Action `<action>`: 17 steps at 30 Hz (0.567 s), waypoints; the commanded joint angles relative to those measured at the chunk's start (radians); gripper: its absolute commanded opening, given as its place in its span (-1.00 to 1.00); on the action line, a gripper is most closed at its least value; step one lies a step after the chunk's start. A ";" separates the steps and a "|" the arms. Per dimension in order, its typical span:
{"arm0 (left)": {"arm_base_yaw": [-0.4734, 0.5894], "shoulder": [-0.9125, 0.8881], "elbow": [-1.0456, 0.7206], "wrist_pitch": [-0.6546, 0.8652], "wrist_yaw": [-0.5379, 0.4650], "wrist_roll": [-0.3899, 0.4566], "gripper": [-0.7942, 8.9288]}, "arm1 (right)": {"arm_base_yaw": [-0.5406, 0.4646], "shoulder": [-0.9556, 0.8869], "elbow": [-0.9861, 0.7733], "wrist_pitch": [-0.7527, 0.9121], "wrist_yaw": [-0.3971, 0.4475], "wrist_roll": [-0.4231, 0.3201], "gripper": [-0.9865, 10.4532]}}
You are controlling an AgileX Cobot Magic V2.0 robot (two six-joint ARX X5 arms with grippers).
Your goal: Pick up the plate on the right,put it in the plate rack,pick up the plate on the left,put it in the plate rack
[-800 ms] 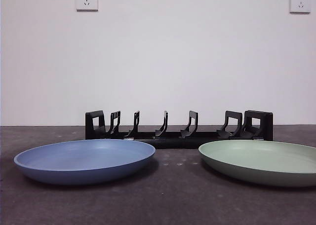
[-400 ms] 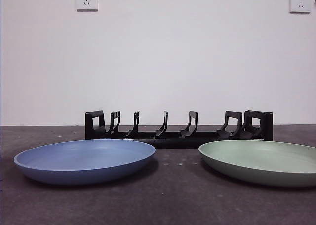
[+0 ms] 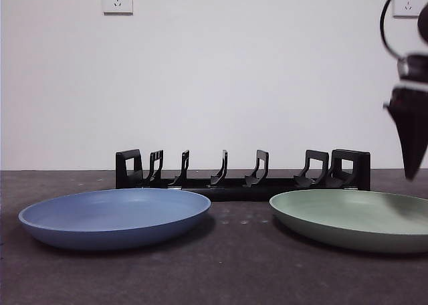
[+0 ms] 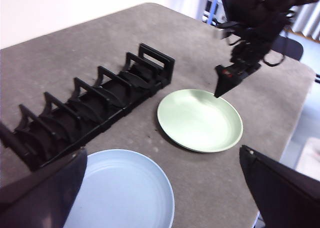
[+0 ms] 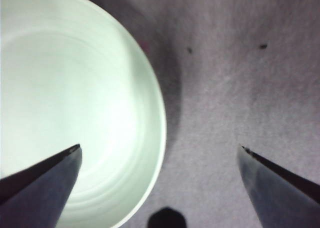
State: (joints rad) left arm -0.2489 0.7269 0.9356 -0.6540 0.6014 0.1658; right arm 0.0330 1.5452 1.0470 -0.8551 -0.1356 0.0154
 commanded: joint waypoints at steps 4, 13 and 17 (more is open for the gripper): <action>-0.055 0.030 0.002 0.003 -0.015 0.056 0.48 | 0.000 0.077 -0.002 0.032 0.014 0.006 0.07; -0.142 0.086 0.002 0.003 -0.058 0.087 0.48 | 0.000 0.138 -0.002 0.052 0.013 0.010 -0.17; -0.191 0.106 0.002 0.003 -0.106 0.114 0.48 | 0.000 0.151 -0.003 0.057 0.012 0.010 -0.45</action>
State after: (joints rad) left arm -0.4286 0.8291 0.9356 -0.6537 0.5045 0.2527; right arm 0.0326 1.6852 1.0473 -0.8036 -0.1268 0.0158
